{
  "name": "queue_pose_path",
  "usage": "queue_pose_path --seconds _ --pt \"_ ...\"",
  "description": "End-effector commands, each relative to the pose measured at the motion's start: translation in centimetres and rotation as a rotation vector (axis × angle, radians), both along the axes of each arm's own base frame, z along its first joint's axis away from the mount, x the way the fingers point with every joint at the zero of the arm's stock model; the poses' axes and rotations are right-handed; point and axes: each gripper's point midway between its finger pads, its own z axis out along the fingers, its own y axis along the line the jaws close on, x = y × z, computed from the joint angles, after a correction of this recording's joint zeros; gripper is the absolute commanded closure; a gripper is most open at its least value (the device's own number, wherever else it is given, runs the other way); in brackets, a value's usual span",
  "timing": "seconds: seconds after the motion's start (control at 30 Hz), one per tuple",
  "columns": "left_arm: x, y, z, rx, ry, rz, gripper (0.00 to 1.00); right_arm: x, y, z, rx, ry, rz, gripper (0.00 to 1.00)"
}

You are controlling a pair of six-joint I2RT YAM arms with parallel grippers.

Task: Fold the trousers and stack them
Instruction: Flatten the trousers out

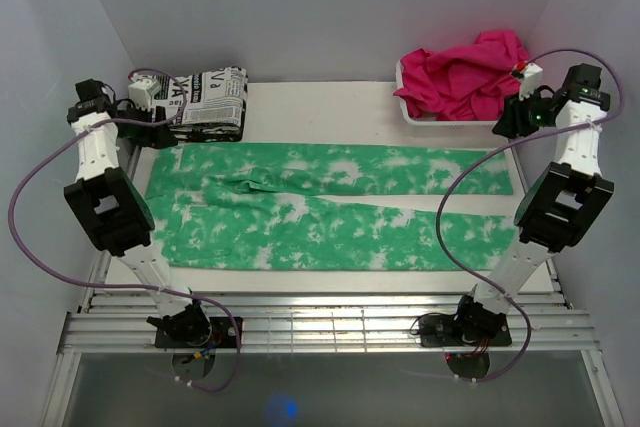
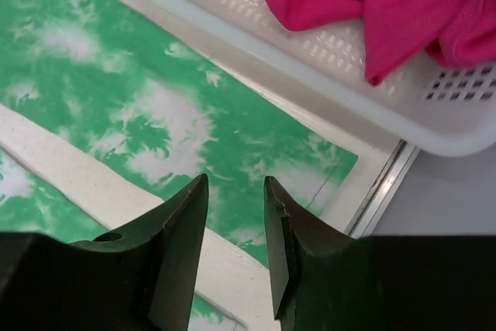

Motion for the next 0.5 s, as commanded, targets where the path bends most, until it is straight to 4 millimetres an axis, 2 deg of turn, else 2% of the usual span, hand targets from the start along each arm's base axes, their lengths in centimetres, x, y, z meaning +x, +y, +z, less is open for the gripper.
queue_pose_path --seconds 0.0,0.07,0.1,0.13,0.17,0.27,0.4,0.43,0.47 --pt "2.9 0.8 1.5 -0.106 -0.047 0.122 0.32 0.9 -1.8 -2.7 0.209 0.151 -0.227 0.59" --pt "3.9 1.8 1.0 -0.113 -0.058 0.164 0.32 1.3 -3.4 -2.6 0.263 0.146 -0.359 0.57" --pt "4.2 2.2 0.9 -0.111 -0.06 0.188 0.31 0.5 -3.9 -4.6 0.263 0.181 -0.427 0.57" --pt "4.5 2.5 0.8 -0.126 -0.052 0.224 0.31 1.8 -5.4 -3.2 0.241 0.07 -0.473 0.57" --pt "4.9 3.3 0.6 -0.122 -0.066 0.25 0.3 1.9 -5.7 -3.5 0.264 0.066 -0.531 0.57" --pt "5.6 4.8 -0.1 -0.114 -0.069 0.321 0.29 2.1 -7.2 -5.2 0.225 0.037 -0.621 0.55" --pt "6.1 6.7 -2.3 -0.107 -0.037 0.375 0.27 2.8 -9.1 -8.2 0.163 0.049 -0.682 0.54" --pt "6.1 7.1 -2.8 -0.098 -0.029 0.386 0.25 3.1 -9.3 -9.5 0.166 0.067 -0.688 0.54" --pt "6.1 7.5 -3.2 -0.096 -0.02 0.392 0.24 3.6 -9.6 -9.7 0.162 0.05 -0.692 0.53"
